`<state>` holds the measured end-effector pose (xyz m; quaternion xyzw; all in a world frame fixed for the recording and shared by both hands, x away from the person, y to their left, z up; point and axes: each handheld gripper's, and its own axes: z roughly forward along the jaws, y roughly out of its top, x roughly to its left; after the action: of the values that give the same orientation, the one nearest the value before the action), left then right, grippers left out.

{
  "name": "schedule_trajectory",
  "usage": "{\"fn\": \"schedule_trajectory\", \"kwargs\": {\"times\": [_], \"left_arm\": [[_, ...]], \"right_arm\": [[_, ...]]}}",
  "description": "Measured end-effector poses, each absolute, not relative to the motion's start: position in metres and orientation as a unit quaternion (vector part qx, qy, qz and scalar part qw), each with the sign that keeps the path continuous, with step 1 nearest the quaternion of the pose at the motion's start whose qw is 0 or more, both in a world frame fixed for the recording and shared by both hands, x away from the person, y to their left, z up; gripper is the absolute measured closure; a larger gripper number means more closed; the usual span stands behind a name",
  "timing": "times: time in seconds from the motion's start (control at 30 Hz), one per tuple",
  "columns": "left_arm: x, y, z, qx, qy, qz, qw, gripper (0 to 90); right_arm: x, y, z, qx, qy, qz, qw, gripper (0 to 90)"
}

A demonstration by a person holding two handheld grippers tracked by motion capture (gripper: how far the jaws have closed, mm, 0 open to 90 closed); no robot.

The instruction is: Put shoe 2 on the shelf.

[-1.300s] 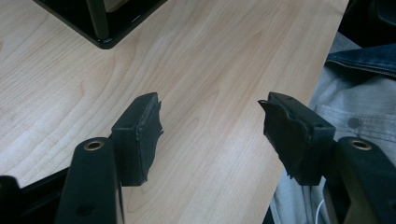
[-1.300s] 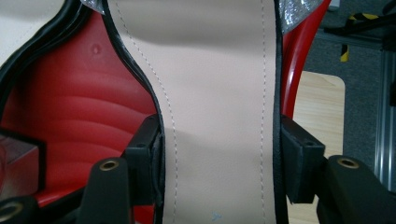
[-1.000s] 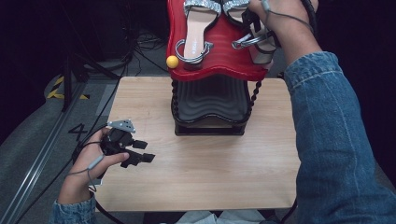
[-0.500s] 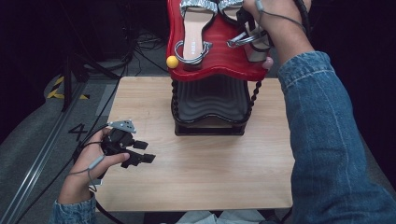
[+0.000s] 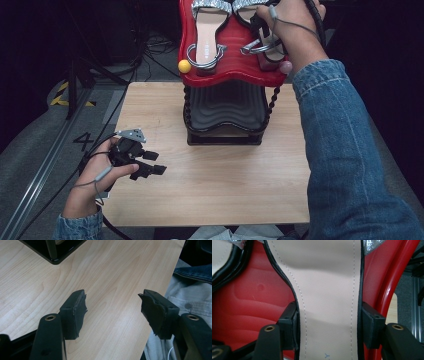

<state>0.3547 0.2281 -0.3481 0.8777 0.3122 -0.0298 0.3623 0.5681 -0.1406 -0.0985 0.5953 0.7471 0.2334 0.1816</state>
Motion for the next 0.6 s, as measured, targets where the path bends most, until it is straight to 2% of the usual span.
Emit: {"fn": "schedule_trajectory", "kwargs": {"times": [0.6], "left_arm": [[0.3550,0.2260,-0.3472,0.879,0.310,-0.032,0.360,37.1]], "right_arm": [[0.5614,-0.1432,-0.1020,0.599,0.748,0.237,0.163,41.4]]}}
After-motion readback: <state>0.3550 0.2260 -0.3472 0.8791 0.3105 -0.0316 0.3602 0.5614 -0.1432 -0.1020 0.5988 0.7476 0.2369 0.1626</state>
